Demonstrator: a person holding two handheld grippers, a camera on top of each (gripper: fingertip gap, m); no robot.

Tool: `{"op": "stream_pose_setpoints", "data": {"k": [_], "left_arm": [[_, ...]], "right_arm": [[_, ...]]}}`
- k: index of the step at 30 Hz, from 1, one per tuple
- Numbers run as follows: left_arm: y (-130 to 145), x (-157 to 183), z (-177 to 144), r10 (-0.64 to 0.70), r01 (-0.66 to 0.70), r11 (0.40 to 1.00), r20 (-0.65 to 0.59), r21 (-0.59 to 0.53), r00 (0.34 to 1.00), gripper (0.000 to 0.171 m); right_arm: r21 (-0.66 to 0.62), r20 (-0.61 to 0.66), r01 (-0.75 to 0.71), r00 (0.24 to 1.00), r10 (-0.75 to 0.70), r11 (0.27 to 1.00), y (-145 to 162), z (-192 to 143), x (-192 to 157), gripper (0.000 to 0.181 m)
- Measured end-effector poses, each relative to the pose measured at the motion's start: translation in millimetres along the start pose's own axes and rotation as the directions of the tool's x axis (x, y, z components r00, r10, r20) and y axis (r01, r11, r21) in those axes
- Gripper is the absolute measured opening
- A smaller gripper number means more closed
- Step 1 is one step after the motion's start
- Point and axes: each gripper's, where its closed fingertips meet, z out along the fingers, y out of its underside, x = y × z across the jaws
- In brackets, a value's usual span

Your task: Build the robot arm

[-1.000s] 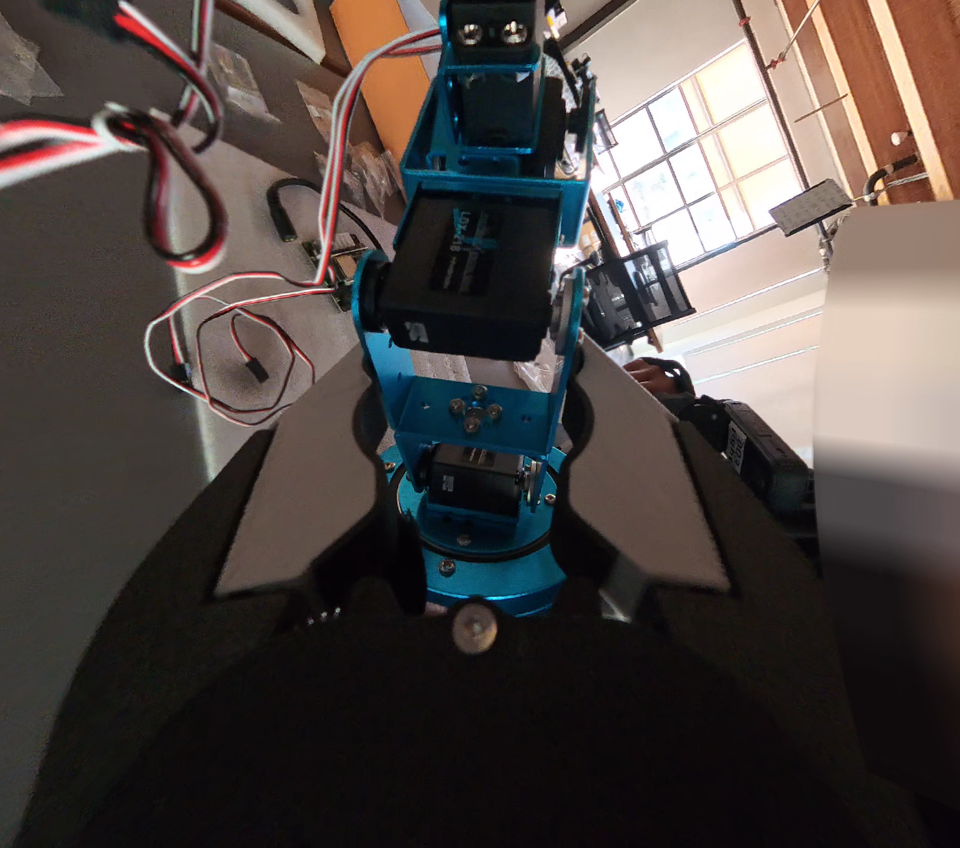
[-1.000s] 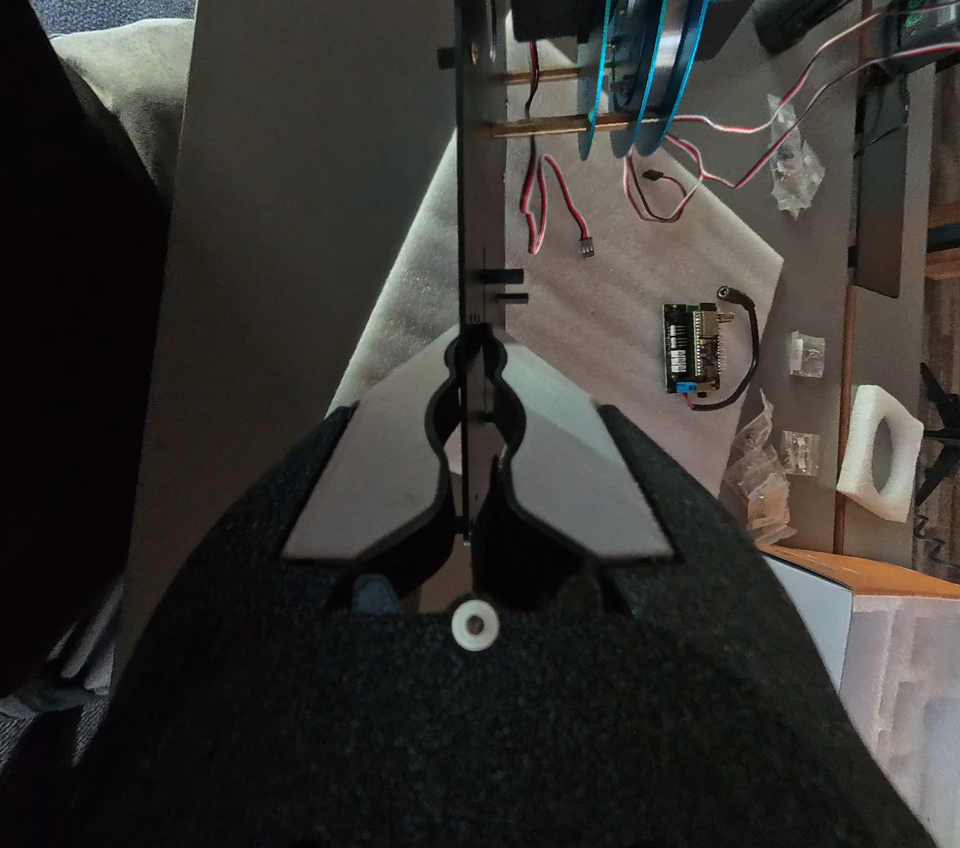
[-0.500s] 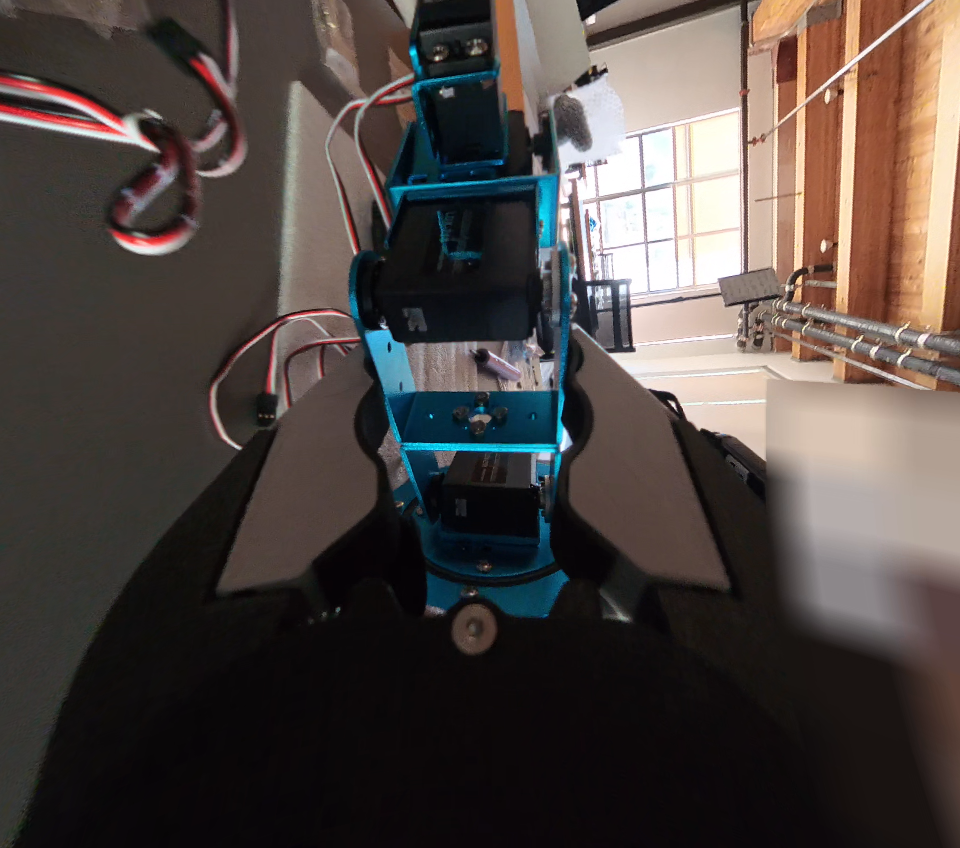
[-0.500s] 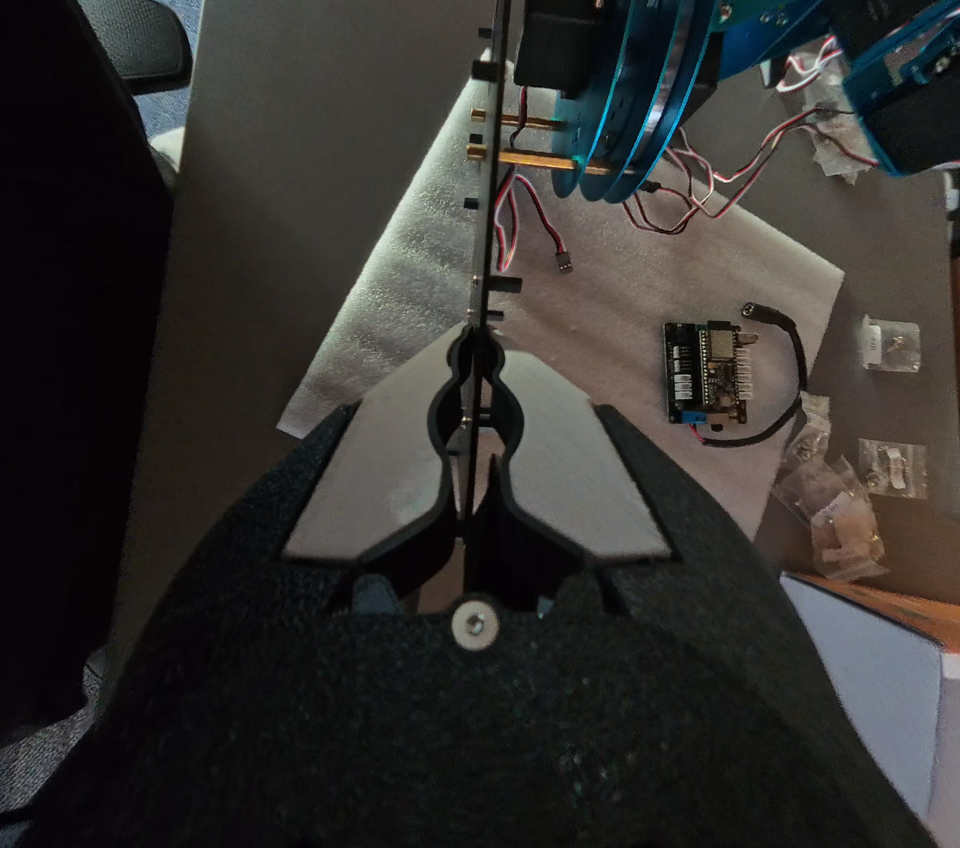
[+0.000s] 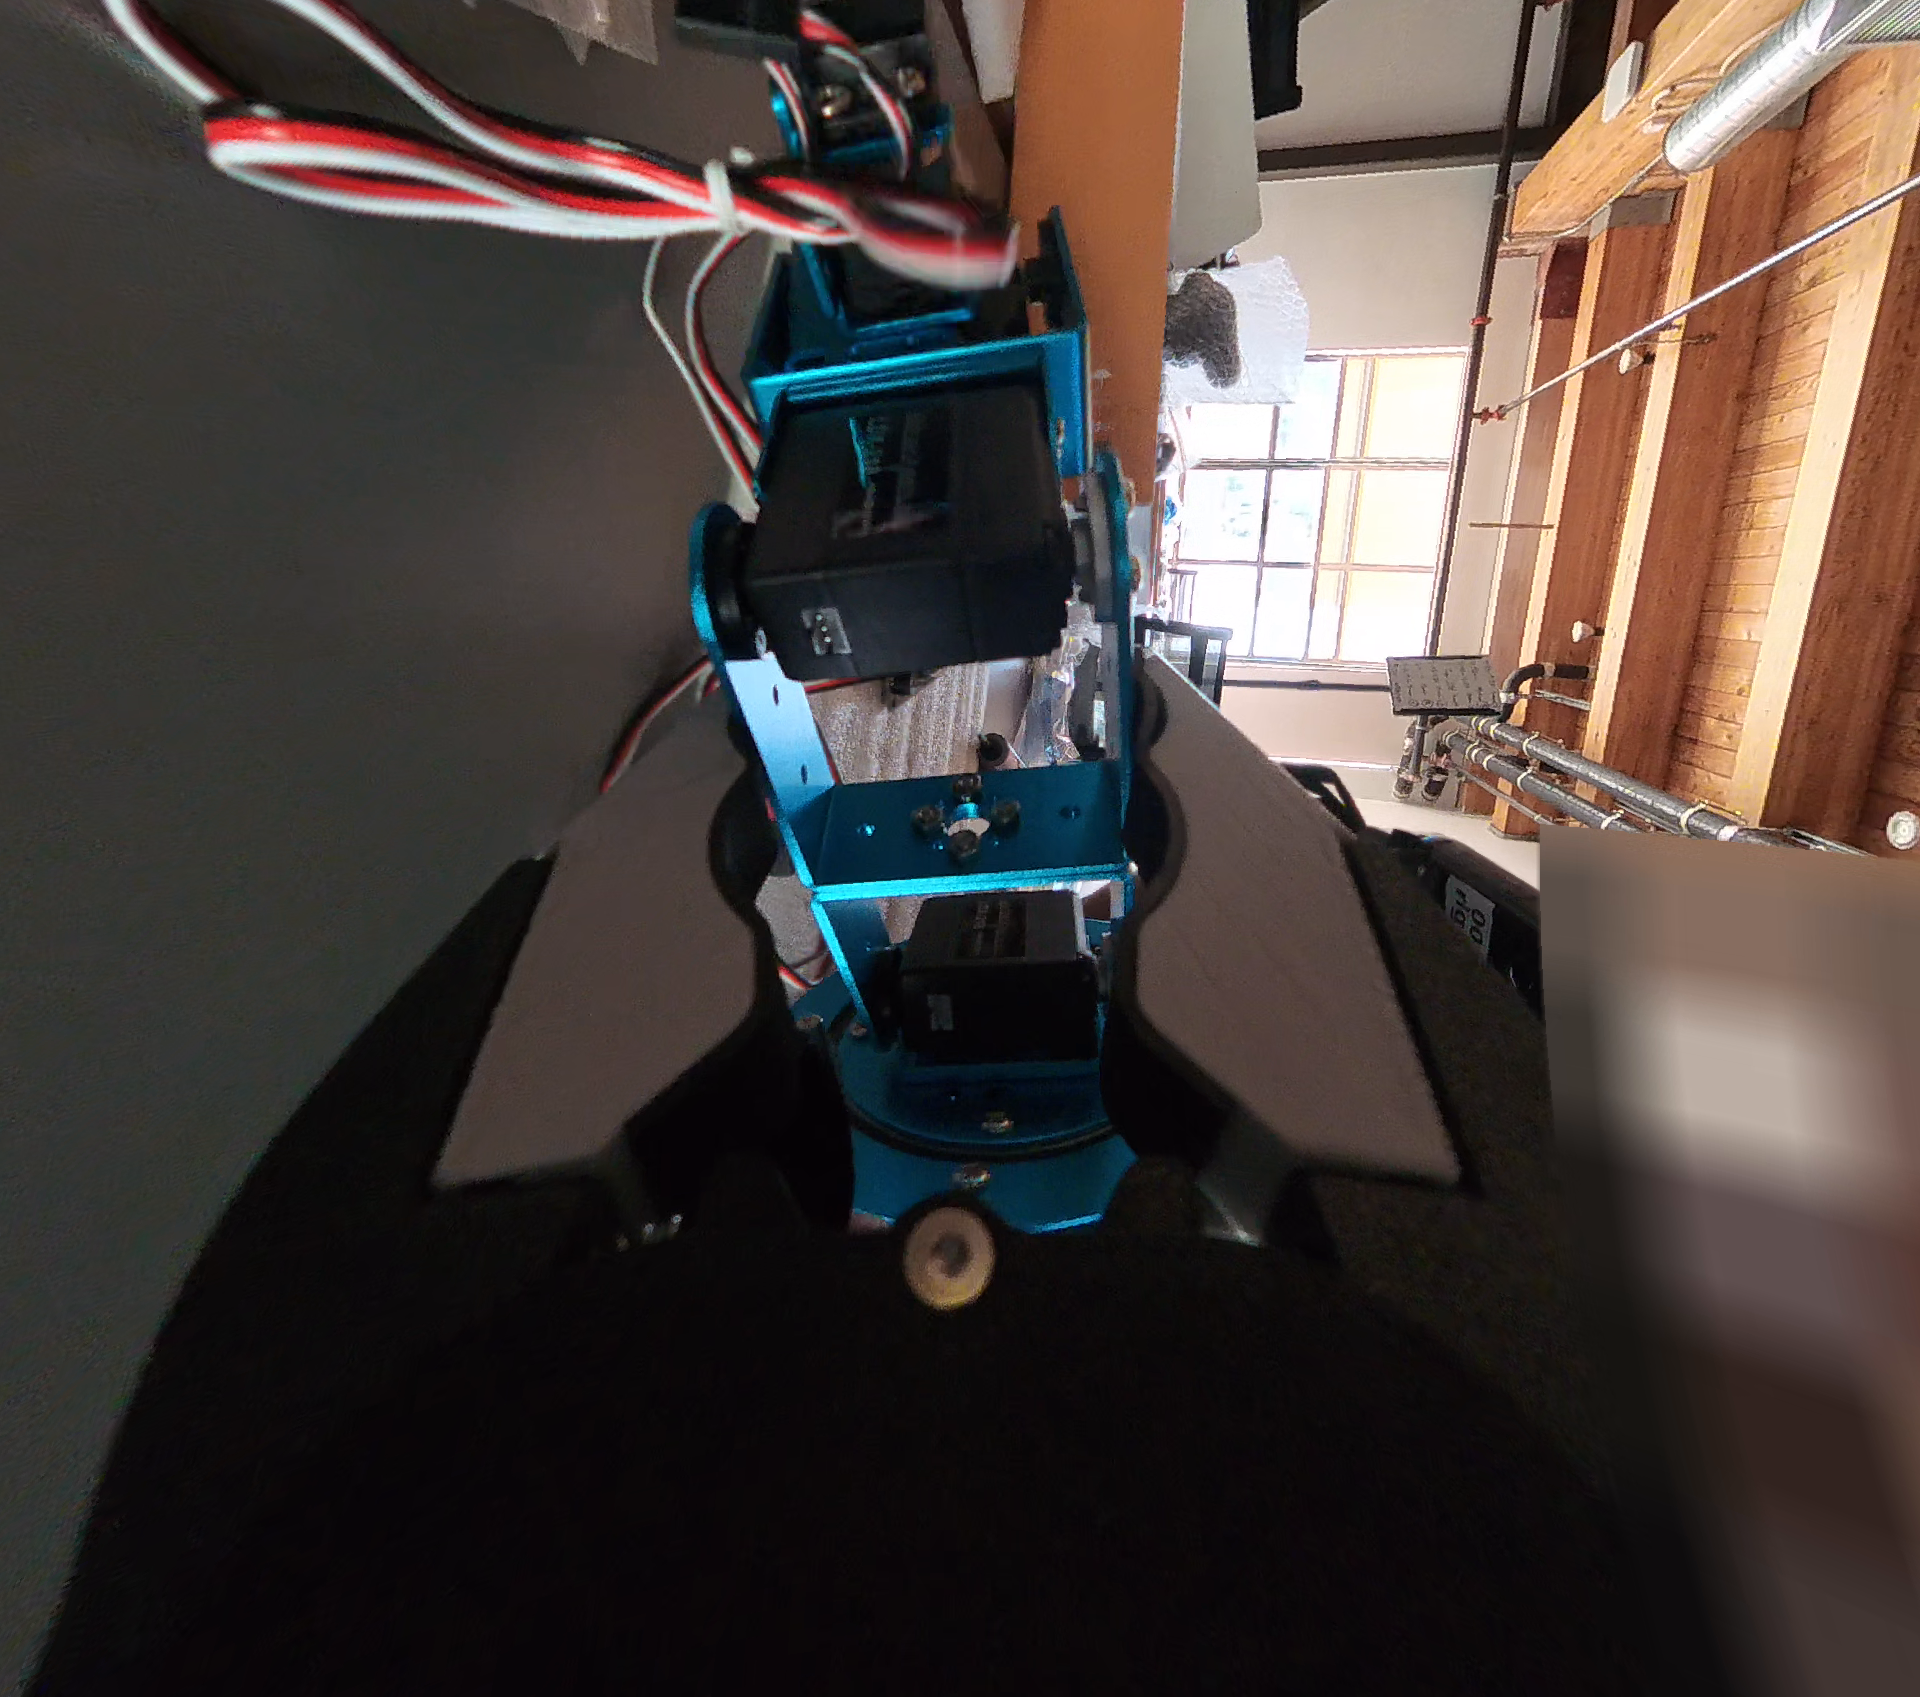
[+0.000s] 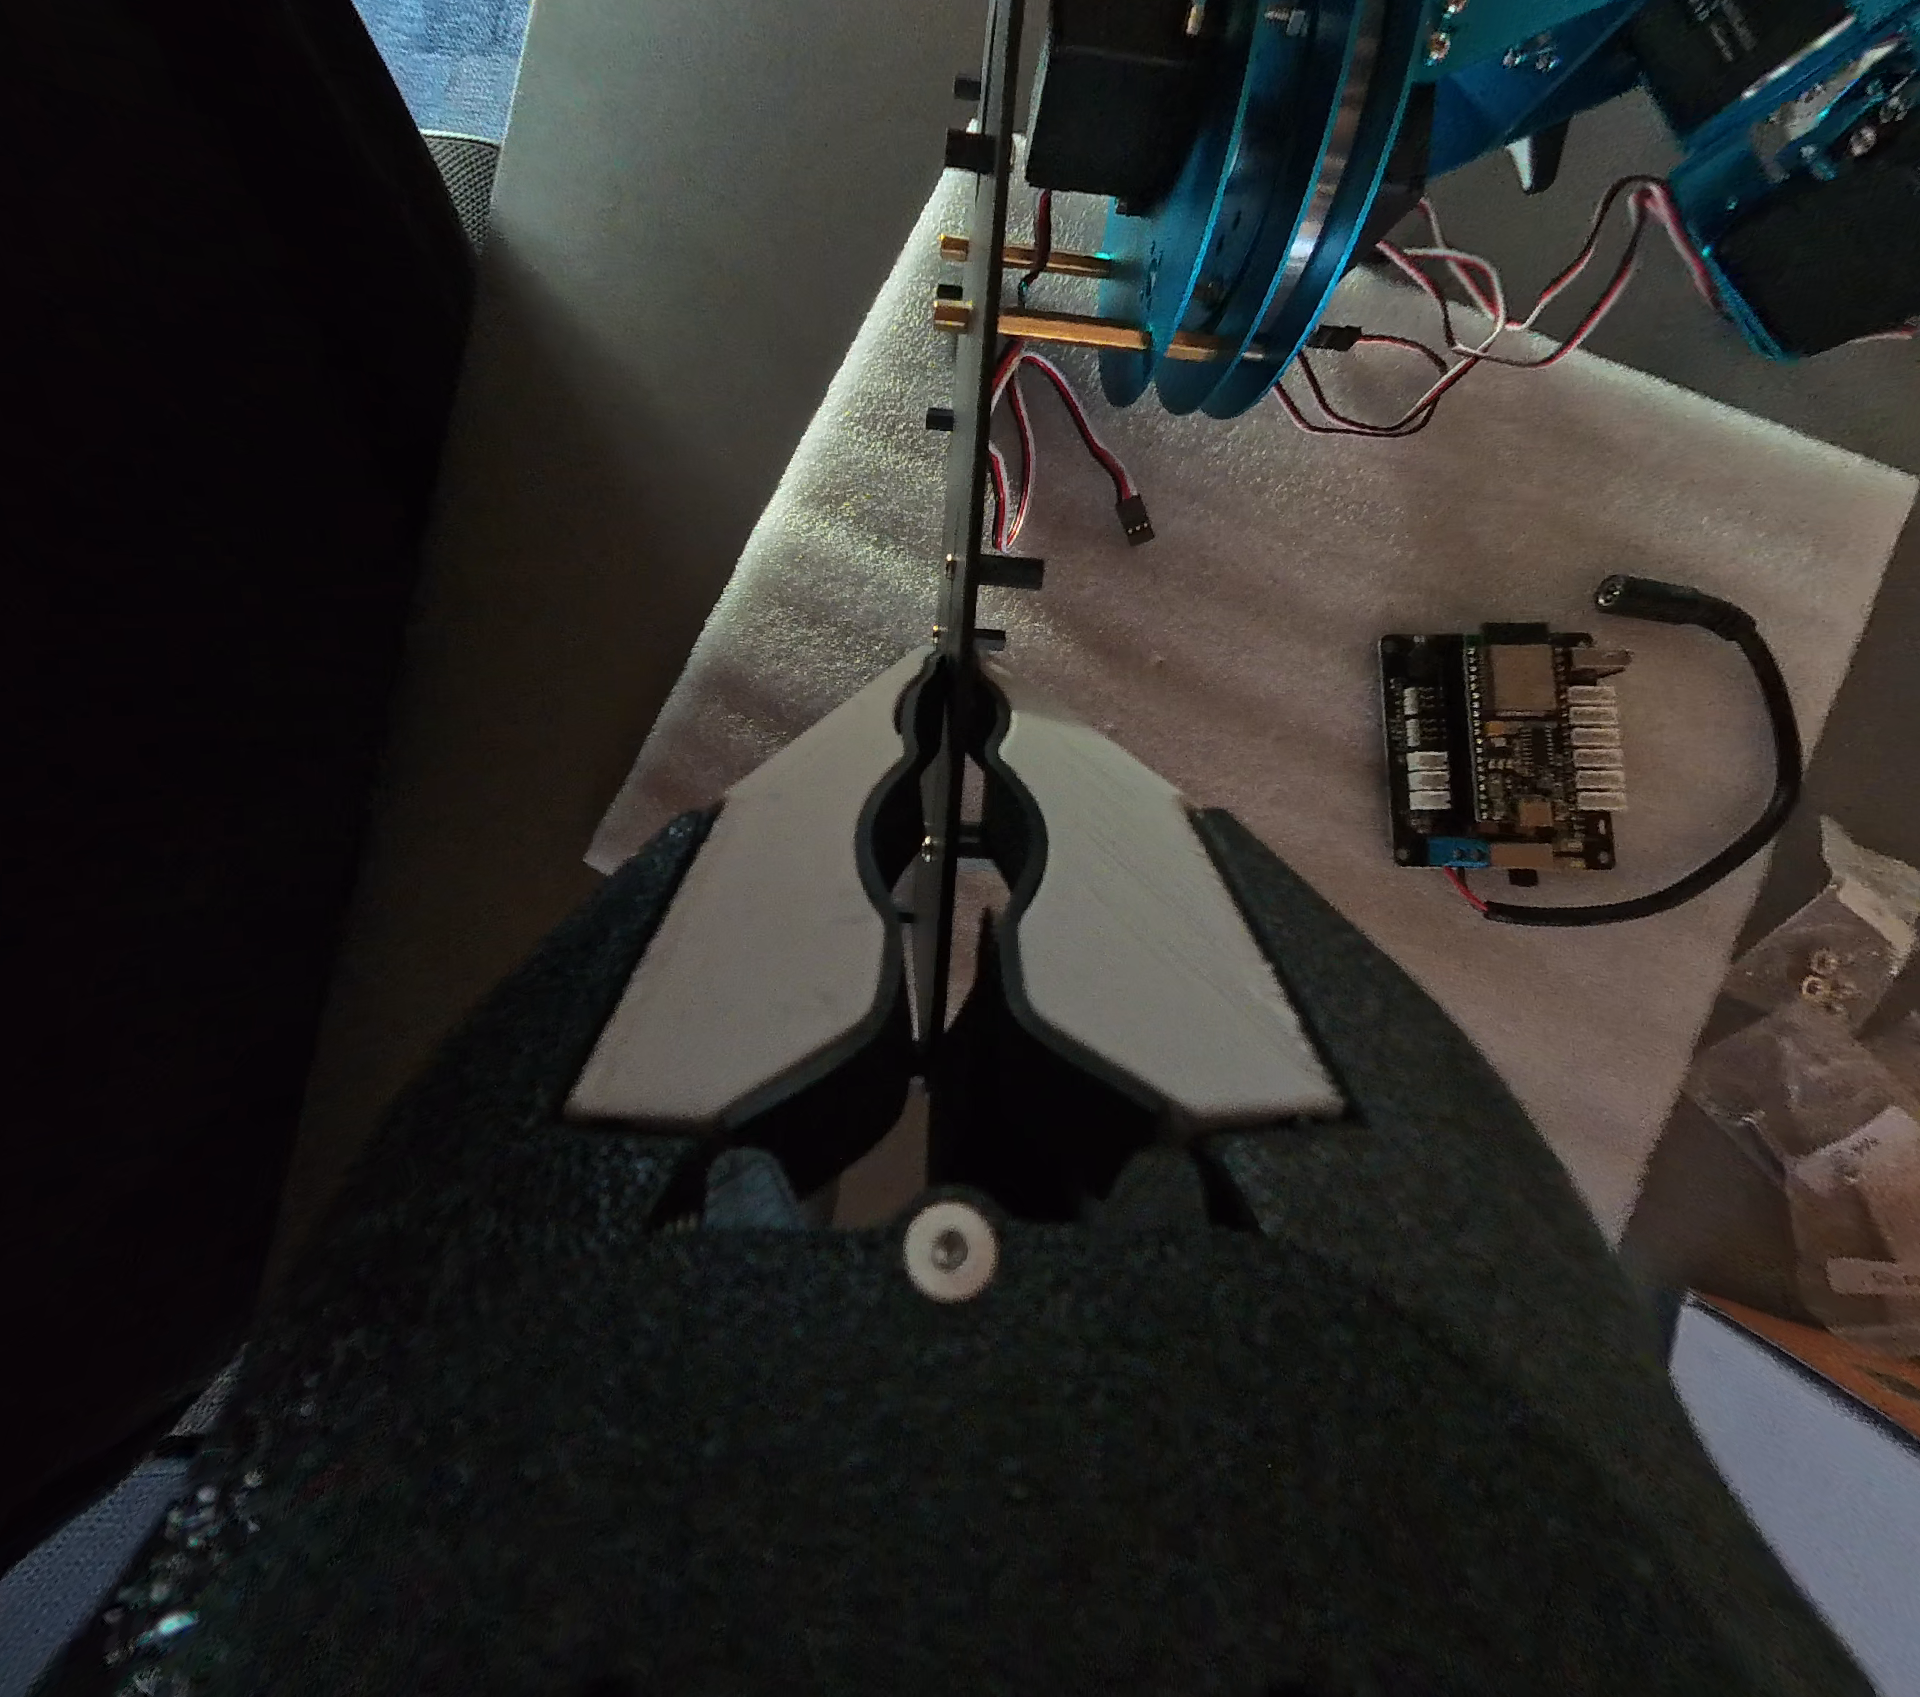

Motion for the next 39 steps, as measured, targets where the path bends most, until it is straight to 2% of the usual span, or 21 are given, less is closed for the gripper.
{"op": "stream_pose_setpoints", "data": {"k": [15, 17, 20, 25, 31, 35, 39], "left_arm": [[-3, -9, 4, -0.036, 0.036, 0.999, -0.021, -0.009, 0.999, 0.067], [-3, -9, 4, -0.006, 0.006, 1.000, -0.021, -0.004, 1.000, 0.071], [2, -13, 2, 0.038, -0.038, 0.999, -0.003, -0.014, 0.999, 0.086], [11, -10, -11, 0.047, -0.047, 0.999, -0.042, 0.013, 0.998, 0.089], [10, 24, -52, 0.180, -0.166, 0.976, -0.093, 0.144, 0.979, 0.085], [22, 43, -85, 0.295, -0.275, 0.933, -0.055, 0.234, 0.954, 0.082], [53, 62, -108, 0.404, -0.377, 0.880, -0.039, 0.288, 0.914, 0.076]], "right_arm": [[0.027, 0.048, -0.040, 0.998, 0.038, 0.999, 1, 1, 6, 0.001], [0.034, 0.053, -0.055, 0.997, 0.054, 0.998, 2, 2, 5, 0.007], [0.062, 0.071, -0.097, 0.993, 0.092, 0.993, 1, 1, 3, 0.011], [0.187, 0.073, -0.155, 0.987, 0.143, 0.970, -12, -11, 6, 0.020], [0.389, -0.083, -0.169, 0.973, 0.217, 0.905, -20, -54, 24, 0.023], [0.519, -0.183, -0.174, 0.934, 0.307, 0.837, -10, -85, 29, 0.023], [0.609, -0.213, -0.199, 0.891, 0.400, 0.767, 12, -98, 24, 0.023]]}}
